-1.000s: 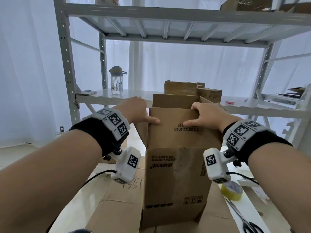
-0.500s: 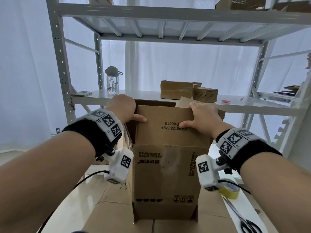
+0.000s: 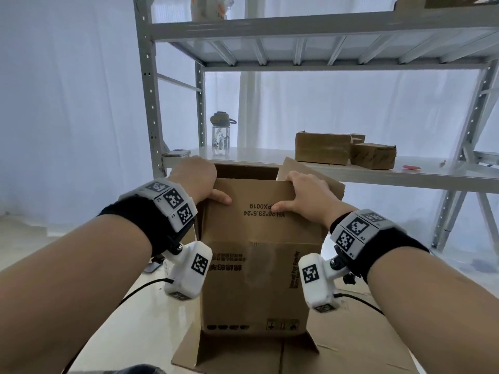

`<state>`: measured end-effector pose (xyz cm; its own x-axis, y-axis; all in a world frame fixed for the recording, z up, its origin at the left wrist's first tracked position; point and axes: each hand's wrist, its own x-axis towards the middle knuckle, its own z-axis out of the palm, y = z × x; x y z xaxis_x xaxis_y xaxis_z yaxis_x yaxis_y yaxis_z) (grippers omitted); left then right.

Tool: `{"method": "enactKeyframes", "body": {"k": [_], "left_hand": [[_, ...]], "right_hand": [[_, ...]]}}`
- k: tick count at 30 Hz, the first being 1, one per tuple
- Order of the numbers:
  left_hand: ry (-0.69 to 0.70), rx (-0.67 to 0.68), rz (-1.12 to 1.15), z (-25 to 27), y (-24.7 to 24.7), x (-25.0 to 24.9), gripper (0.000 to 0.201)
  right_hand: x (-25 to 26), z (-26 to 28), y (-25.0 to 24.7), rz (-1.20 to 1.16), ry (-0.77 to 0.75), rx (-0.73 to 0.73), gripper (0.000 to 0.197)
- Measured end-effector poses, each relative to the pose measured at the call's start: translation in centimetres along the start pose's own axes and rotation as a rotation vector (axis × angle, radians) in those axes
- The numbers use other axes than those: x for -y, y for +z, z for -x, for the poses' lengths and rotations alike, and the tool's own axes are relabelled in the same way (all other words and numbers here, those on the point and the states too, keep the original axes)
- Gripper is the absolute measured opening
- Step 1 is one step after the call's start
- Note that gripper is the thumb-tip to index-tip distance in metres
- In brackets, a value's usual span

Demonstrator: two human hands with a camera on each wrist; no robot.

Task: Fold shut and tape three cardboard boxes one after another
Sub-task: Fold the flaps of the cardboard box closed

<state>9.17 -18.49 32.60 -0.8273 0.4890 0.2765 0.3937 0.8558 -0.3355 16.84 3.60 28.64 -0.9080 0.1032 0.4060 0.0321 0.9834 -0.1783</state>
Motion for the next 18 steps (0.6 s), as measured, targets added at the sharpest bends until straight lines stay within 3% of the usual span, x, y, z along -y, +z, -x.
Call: {"method": "enactKeyframes", "body": {"k": [4, 9, 14, 18], "left_hand": [[-0.03, -0.068, 0.057, 0.1, 1.1, 0.5, 0.07], [-0.033, -0.025, 0.199, -1.1, 2.5, -1.1, 0.074], [0.101, -0.118, 0.18, -2.5, 3.9, -4.9, 0.081], [0.152, -0.186, 0.145, -3.2, 5.0, -5.1, 0.081]], "right_hand": [[-0.1, 0.1, -0.3, 0.054, -0.041, -0.035, 0.053], [-1.5, 1.0, -2.1, 0.18, -0.044, -0.085, 0.046], [-4.0, 2.0, -1.3, 0.132, 0.016, -0.025, 0.049], [-4.3, 1.4, -0.1, 0.2, 0.027, -0.029, 0.052]]}}
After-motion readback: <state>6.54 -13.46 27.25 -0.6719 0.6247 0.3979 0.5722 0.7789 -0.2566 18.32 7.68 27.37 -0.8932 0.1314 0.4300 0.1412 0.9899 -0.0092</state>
